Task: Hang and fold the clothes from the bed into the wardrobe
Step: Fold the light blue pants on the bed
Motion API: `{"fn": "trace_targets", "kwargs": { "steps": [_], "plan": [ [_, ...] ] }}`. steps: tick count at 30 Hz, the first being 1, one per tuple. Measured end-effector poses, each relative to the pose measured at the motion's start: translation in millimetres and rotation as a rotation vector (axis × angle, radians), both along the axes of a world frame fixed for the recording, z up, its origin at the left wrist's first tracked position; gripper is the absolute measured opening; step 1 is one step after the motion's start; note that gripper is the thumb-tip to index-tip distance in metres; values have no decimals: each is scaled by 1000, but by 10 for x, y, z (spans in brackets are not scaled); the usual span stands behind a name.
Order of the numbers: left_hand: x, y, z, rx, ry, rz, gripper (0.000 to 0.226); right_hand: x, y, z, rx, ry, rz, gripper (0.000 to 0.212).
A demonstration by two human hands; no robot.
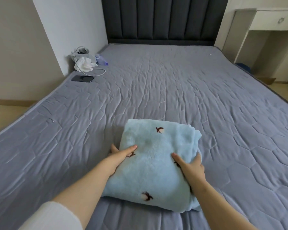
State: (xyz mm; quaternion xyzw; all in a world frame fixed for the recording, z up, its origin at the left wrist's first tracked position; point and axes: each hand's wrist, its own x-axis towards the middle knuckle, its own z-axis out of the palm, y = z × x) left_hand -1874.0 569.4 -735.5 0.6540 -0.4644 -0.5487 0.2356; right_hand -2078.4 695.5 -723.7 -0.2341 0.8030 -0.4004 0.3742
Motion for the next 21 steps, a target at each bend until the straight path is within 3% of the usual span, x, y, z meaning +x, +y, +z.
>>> {"fn": "trace_targets", "kwargs": {
  "steps": [3,6,9,13,17,21],
  "plan": [
    [50,-56,110,227,135,-118,96,-12,37,60,-148,-343,-10,92],
    [-6,-3,298,374,208,-224,74,-114,161,232,-36,-678,70,65],
    [-145,94,595,455,214,-270,67,-220,321,470,38,-914,28,56],
    [-415,82,1425,457,263,-254,51,-487,290,1227,-33,-966,16,52],
    [-594,-67,2547,383,341,-233,33,-705,69,2290,-121,-895,55,51],
    [-576,-191,3658,314,369,-200,30,-728,-160,3303,-157,-837,117,54]
  ]
}}
